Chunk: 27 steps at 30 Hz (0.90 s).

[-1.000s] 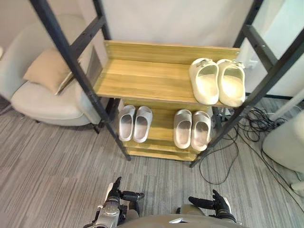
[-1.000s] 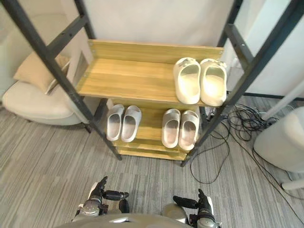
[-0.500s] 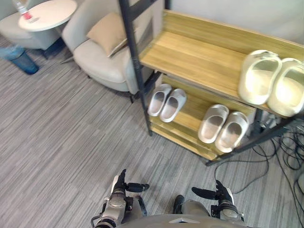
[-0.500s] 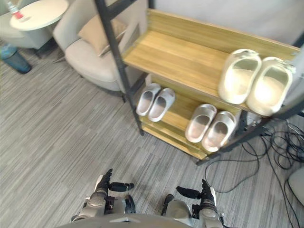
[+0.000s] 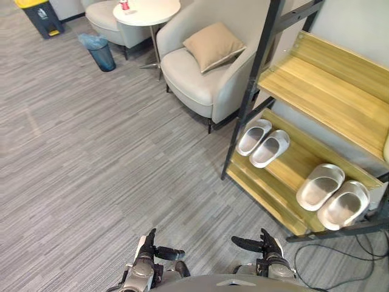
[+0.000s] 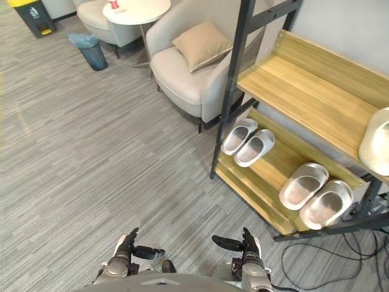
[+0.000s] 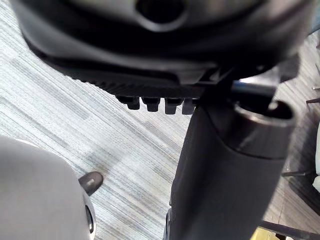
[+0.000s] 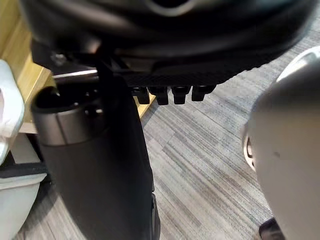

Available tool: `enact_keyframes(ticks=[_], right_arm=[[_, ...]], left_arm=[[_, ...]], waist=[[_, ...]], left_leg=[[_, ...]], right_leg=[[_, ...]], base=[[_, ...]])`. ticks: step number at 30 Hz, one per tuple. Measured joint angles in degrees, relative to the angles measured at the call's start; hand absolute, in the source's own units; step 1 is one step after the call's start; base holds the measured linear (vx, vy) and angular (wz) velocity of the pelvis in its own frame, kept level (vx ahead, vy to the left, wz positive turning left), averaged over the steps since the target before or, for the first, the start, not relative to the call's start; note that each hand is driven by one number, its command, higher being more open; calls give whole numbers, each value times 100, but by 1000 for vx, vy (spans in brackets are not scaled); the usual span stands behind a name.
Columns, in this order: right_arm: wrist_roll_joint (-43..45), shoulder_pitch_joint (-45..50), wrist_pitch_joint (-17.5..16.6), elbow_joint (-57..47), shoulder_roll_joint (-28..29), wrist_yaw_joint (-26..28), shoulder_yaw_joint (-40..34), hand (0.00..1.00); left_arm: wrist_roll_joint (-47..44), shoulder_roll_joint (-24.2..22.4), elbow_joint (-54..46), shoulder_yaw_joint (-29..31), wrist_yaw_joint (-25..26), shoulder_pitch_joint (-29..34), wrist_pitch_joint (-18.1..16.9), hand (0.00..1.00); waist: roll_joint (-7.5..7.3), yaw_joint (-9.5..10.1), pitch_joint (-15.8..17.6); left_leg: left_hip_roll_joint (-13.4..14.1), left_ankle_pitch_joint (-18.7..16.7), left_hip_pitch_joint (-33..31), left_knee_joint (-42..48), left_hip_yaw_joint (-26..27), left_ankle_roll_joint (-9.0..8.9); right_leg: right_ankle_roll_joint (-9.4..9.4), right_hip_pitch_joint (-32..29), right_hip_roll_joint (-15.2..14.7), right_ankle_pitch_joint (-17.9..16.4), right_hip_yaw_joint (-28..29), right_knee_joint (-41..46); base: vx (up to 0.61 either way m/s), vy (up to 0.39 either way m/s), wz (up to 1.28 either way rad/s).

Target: Organize the slippers on the shoe rack

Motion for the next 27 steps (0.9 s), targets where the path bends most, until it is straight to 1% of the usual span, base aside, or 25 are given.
enact_keyframes(ticks=[1, 2, 3, 4, 5, 6, 7, 8, 9, 10, 11, 12, 13, 14, 16, 17, 18, 19, 20, 21, 22, 23, 24, 25, 27], right_arm=[[2, 15, 0, -53, 9, -1, 7, 100], [-24, 12, -24, -76, -7, 6, 23, 100], [-56, 14, -54, -103, -26, 40, 125, 100], [-39, -7, -71, -168, -37, 55, 187, 100], [-7, -22, -75, -226, -29, 53, 186, 100], [34, -20, -82, -262, -23, 56, 188, 100], [63, -13, -107, -296, 3, 52, 192, 100], [62, 10, -114, -295, 4, 50, 203, 100], [117, 9, -110, -266, 7, 80, 150, 100], [64, 10, -117, -261, -31, 79, 138, 100], [64, 2, -118, -265, -73, 80, 120, 100], [62, -15, -79, -260, -73, 97, 22, 100], [53, 1, -15, -274, -81, 92, 22, 100], [56, 43, 0, -298, -60, 84, 25, 100], [53, 124, 14, -380, 16, 59, 41, 100], [54, 124, 16, -380, 19, 51, 41, 100], [51, 88, 25, -371, 7, 43, 41, 100], [51, 51, 40, -360, 8, 41, 40, 100], [49, 24, 53, -351, 12, 41, 38, 100], [41, 25, 55, -349, 14, 41, 37, 100], [7, 83, 69, -294, -1, 34, 14, 100], [44, 103, 98, -267, -17, 26, -18, 100], [-21, 96, 96, -183, -36, 6, 10, 100], [-64, 33, 90, -178, 34, -6, 157, 100], [-176, -16, 74, -177, 147, 19, 254, 100]], left_arm=[[0, 11, 3, 4, 6, 4, 0, 100], [-11, 4, 4, 18, 21, -16, -1, 100], [-9, 30, 40, 43, 71, -67, 0, 100], [-9, 14, 72, 134, 85, -133, 3, 100], [-10, -9, 127, 193, 86, -164, 3, 100], [-10, -28, 189, 208, 83, -185, 7, 100], [-8, -27, 282, 236, 52, -214, 18, 100], [-7, -2, 280, 238, 45, -215, 12, 100], [-3, -25, 323, 319, 61, -263, 15, 100], [1, -128, 274, 433, 79, -250, -26, 100], [2, -246, 232, 551, 92, -259, -65, 100], [0, -379, 129, 713, 78, -267, -66, 100], [-5, -498, 30, 925, 77, -247, -61, 100], [-9, -528, -55, 1058, 52, -212, -23, 100], [-10, -524, -302, 1151, 63, -200, -36, 100], [-10, -534, -317, 1147, 62, -202, -49, 100], [-10, -580, -316, 1126, 56, -235, -53, 100], [-10, -585, -297, 1118, 48, -263, -49, 100], [-4, -577, -284, 1117, 47, -312, -44, 100], [0, -570, -278, 1105, 45, -332, -41, 100], [4, -558, -285, 1028, 47, -368, -52, 100], [1, -559, -293, 968, 45, -364, -67, 100], [21, -498, -294, 860, 38, -357, -115, 100], [71, -389, -291, 860, 46, -355, -126, 100], [94, -273, -255, 865, 42, -345, -97, 100]], waist=[[21, -29, 13], [58, -62, 39], [55, -71, 57], [56, -112, 124], [47, -148, 179], [42, -179, 195], [-23, -262, 203], [-86, -261, 195], [-101, -240, 233], [30, -206, 176], [200, -216, 141], [270, -223, 199], [301, -161, 255], [284, -110, 272], [168, 35, 331], [167, 68, 328], [148, 83, 327], [149, 85, 326], [123, 77, 357], [79, 73, 378], [67, 74, 386], [75, 78, 381], [48, 116, 315], [-101, 116, 248], [-198, 121, 198]], left_leg=[[11, 15, 44, 3, -201, 27], [167, 25, 81, 38, -435, 53], [332, 8, -6, 80, -722, 35], [453, -6, -78, 133, -1068, 12], [505, -22, -79, 155, -1282, -14], [521, -32, -77, 184, -1419, -28], [479, -165, -55, 360, -1747, -177], [404, -222, -54, 461, -1853, -254], [360, -460, -74, 799, -2177, -404], [457, -484, -134, 910, -2174, -473], [545, -556, -287, 1118, -2136, -597], [663, -696, -532, 1702, -1936, -857], [904, -775, -761, 2527, -1460, -980], [1127, -826, -954, 3183, -1075, -1010], [1634, -957, -1165, 4258, -229, -810], [1718, -997, -1209, 4333, -91, -774], [1812, -1048, -1362, 4199, 111, -687], [1790, -1043, -1464, 3905, 176, -673], [1715, -1004, -1522, 3448, 285, -625], [1649, -905, -1584, 3084, 393, -512], [1480, -572, -1698, 2478, 614, -374], [1393, -170, -1766, 2103, 782, -247], [1277, 191, -1791, 2069, 810, -165], [1049, 69, -1788, 2033, 804, -101], [901, -117, -1772, 2080, 768, -85]], right_leg=[[-241, -162, 25, 132, 381, 424], [-204, -359, 333, -212, 912, 512], [-188, -522, 884, -483, 1397, 295], [-174, -785, 1400, -563, 1916, 158], [-150, -973, 1702, -549, 2243, 90], [-111, -1050, 1842, -525, 2413, -14], [10, -1095, 1983, -399, 2751, -511], [26, -1035, 1962, -259, 2844, -801], [-140, -815, 1862, 49, 2693, -923], [-193, -719, 1893, -11, 2528, -1043], [-228, -570, 1902, -60, 2232, -1219], [-261, -317, 1917, -88, 1977, -1408], [-280, 33, 1991, -99, 1868, -1612], [-309, 265, 2036, -117, 1783, -1724], [-459, 772, 2068, -221, 1645, -1957], [-458, 862, 2069, -222, 1623, -2022], [-457, 1020, 2036, -222, 1554, -2176], [-426, 1088, 1975, -240, 1501, -2273], [-353, 1171, 1879, -280, 1428, -2314], [-275, 1227, 1791, -325, 1332, -2335], [-116, 1382, 1653, -419, 1133, -2356], [-10, 1465, 1611, -481, 1016, -2353], [156, 1546, 1520, -584, 943, -2348], [270, 1555, 1332, -549, 920, -2357], [399, 1580, 1191, -475, 938, -2266]], base=[[84, 46, 94], [113, -80, 100], [140, -195, 130], [181, -247, 132], [165, -218, 114], [260, -294, 131], [240, -262, 118], [297, -325, 154], [210, -219, 108], [238, -207, 133], [338, -207, 125], [406, -218, 129], [382, -208, 105], [304, -146, 68], [282, -108, 37], [271, -57, 22], [262, -2, 24], [317, 53, 29], [258, 79, 35], [335, 150, 63], [296, 150, 76], [412, 190, 79], [398, 175, 64], [413, 180, 47], [426, 213, 33]])
